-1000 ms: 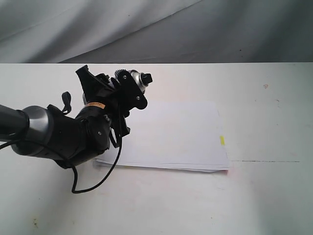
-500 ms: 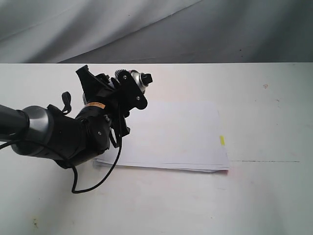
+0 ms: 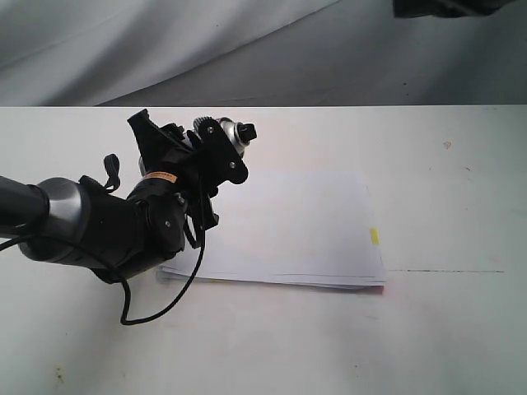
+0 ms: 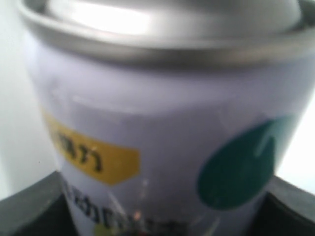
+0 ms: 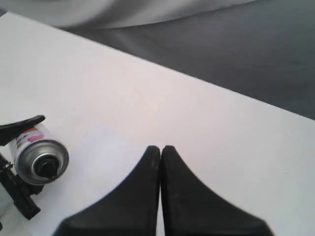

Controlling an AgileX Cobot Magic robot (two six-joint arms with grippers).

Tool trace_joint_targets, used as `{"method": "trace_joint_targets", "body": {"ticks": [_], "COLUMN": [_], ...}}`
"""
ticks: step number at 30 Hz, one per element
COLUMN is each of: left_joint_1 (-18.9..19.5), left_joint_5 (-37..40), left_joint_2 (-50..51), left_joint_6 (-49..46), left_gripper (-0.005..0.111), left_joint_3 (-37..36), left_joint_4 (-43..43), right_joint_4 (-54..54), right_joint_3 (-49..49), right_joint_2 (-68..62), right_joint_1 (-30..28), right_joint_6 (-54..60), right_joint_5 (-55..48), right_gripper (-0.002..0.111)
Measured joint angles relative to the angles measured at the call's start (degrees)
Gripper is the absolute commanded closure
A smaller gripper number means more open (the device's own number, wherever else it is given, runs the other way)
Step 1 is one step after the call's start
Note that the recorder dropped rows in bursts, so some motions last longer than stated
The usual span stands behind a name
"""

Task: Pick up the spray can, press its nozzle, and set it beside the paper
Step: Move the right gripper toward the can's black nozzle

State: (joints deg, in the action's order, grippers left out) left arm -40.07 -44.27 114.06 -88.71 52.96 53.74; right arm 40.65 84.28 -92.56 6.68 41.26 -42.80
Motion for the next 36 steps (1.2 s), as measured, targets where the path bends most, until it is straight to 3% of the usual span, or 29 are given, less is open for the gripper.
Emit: {"method": "trace_joint_targets", "body": {"ticks": [6,11,21,36], "left_joint_1": [0.0,0.0,0.0,0.0], "left_joint_5": [0.0,0.0,0.0,0.0], "left_joint_2": [0.0,0.0,0.0,0.0], "left_joint_6": [0.0,0.0,0.0,0.0], "left_gripper": [0.107,0.107,0.107,0.107], "left_joint_3": [0.0,0.0,0.0,0.0], "left_joint_4": [0.0,0.0,0.0,0.0], "right_joint_4": [21.6,30.3,32.8,29.1], "right_joint_3": [1.5,1.5,4.4,8.1], "right_joint_2": [-18.1,-25.2,-26.0,-26.5], "right_joint_1": [0.0,-0.7,-0.2,7.3], "right_joint_6": [29.1,37.9,44.1,43.9], "right_joint_5": [-10.1,-15.0,-15.8,-16.5], "right_gripper": [0.108,0.108,0.108,0.108]}}
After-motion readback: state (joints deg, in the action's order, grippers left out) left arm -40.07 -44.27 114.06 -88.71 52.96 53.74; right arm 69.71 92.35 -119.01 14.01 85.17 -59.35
